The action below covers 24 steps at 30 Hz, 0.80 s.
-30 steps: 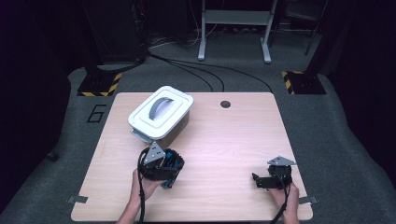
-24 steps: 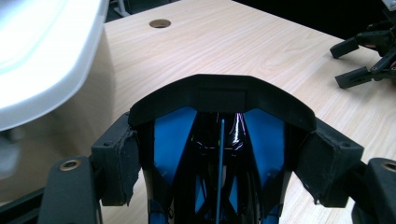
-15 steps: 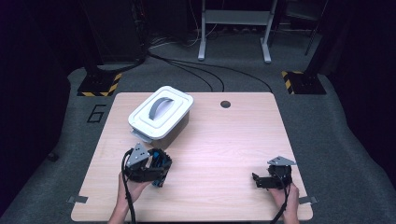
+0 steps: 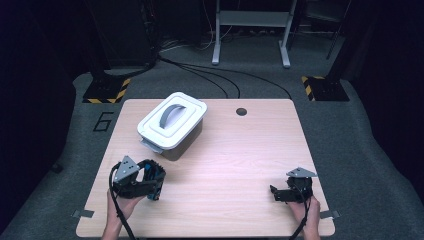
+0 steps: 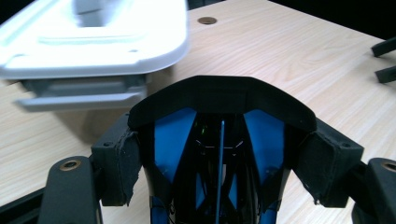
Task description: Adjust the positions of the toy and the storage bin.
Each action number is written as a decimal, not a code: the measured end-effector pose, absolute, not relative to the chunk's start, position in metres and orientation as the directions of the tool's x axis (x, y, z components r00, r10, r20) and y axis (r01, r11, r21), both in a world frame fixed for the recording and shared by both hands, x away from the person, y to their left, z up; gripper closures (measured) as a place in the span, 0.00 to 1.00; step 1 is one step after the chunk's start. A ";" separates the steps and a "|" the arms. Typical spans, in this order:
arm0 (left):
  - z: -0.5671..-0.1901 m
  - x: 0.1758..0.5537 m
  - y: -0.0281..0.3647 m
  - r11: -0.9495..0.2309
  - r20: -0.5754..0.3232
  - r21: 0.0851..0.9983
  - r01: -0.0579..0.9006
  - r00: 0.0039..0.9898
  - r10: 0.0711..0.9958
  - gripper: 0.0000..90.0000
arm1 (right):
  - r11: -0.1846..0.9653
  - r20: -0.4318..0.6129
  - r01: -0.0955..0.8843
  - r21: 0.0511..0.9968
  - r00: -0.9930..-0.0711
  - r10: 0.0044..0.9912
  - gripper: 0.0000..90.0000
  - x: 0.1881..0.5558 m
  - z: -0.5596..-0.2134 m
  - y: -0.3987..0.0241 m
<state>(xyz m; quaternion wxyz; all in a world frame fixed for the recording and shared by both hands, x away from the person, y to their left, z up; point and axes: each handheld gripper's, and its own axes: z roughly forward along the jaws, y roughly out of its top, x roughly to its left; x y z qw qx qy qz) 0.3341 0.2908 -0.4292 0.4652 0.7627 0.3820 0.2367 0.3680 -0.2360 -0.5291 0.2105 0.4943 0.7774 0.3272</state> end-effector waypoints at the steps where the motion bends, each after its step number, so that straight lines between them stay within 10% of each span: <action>1: -0.429 0.334 0.291 -0.275 0.006 0.890 0.362 0.596 0.803 0.28 | 0.297 -0.004 0.631 0.717 -0.423 0.906 0.00 0.368 -0.529 -0.236; 24: -0.439 0.331 0.349 -0.242 -0.001 0.841 0.484 0.448 0.894 0.28 | 0.296 -0.004 0.631 0.717 -0.421 0.907 0.00 0.368 -0.529 -0.236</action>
